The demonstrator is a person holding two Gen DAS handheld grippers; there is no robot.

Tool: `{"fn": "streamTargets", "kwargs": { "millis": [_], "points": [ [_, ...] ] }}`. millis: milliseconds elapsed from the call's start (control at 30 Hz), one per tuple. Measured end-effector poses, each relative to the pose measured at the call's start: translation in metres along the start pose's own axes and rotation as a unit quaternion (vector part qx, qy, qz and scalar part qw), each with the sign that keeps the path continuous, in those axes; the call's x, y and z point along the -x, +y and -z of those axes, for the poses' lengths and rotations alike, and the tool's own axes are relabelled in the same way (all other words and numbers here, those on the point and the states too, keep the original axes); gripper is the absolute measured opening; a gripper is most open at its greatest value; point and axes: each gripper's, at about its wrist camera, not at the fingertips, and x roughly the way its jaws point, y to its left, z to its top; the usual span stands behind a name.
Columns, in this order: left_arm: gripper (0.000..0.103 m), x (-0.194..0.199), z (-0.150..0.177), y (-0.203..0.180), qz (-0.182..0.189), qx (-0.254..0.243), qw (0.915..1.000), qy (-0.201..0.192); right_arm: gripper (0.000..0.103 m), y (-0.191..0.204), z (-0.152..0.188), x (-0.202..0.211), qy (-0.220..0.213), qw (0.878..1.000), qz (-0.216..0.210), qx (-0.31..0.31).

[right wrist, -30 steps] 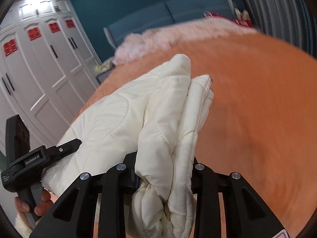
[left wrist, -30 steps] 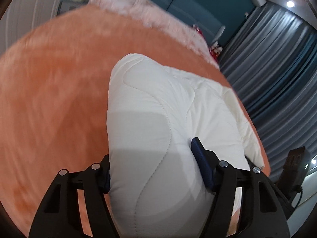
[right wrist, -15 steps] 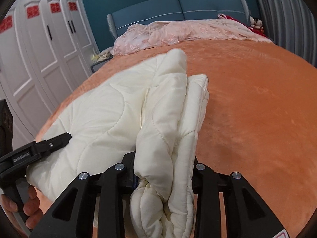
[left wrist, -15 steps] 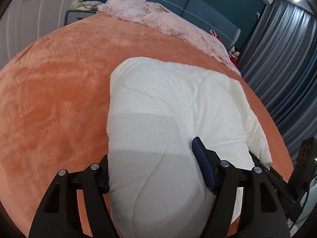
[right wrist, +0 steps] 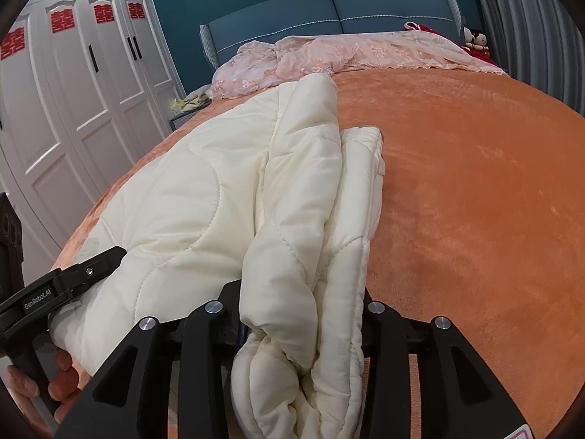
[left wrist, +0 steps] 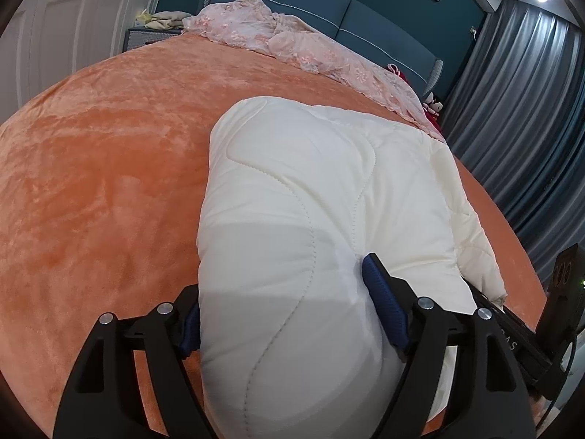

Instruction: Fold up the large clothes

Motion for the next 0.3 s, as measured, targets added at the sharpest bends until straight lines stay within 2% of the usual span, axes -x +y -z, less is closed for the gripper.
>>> {"fn": "streamTargets", "kwargs": {
  "millis": [133, 200, 300],
  "points": [
    [0.087, 0.008, -0.005, 0.001, -0.024, 0.002, 0.9996, 0.015, 0.051, -0.008, -0.006, 0.011, 0.020, 1.000, -0.005, -0.024],
    [0.087, 0.022, -0.010, -0.002, -0.034, -0.009, 0.9991, 0.025, 0.052, -0.014, -0.010, 0.028, 0.035, 0.999, -0.014, -0.039],
    [0.087, 0.046, -0.024, -0.007, -0.078, -0.038, 0.9959, 0.022, 0.054, -0.010, -0.015, 0.062, 0.012, 1.000, 0.013, -0.013]
  ]
}}
